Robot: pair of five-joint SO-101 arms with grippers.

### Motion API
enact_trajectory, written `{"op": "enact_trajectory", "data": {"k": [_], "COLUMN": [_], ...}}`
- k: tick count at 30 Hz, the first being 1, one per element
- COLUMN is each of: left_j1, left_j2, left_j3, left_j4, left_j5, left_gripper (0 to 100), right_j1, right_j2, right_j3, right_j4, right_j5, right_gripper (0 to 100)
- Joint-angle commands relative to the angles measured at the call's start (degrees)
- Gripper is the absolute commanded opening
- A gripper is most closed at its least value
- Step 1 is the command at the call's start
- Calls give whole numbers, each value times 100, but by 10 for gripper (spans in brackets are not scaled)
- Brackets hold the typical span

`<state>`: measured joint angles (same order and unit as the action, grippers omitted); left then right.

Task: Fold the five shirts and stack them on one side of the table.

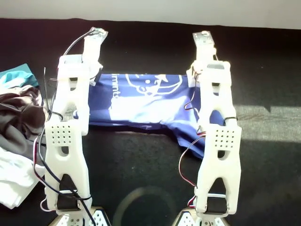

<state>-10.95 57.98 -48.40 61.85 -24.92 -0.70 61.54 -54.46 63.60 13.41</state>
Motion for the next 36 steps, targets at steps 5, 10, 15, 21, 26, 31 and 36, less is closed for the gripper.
{"op": "enact_trajectory", "data": {"k": [5, 10, 15, 21, 26, 31, 36], "left_j1": [-31, -31, 198, 462, 251, 101, -66], "left_j2": [-75, -374, -690, -831, -1200, -2026, -2431], "left_j3": [-207, -1068, -2220, -3196, -2563, -585, 1305], "left_j4": [-185, 1037, 2549, 4018, 4026, 4018, 3024], "left_j5": [18, 44, 44, 114, 431, 501, 527], "left_gripper": [8, 8, 9, 8, 8, 8, 8], "right_j1": [189, 180, 207, 321, 321, 215, -92], "right_j2": [277, 295, 57, -857, -2431, -4769, -6756], "right_j3": [-2044, -4031, -4708, -4567, -3486, -690, 2545], "right_j4": [1165, 2501, 3679, 3758, 3767, 3758, 3732], "right_j5": [-18, -9, -9, -9, 0, 0, 9], "right_gripper": [9, 9, 13, 13, 13, 13, 13]}}
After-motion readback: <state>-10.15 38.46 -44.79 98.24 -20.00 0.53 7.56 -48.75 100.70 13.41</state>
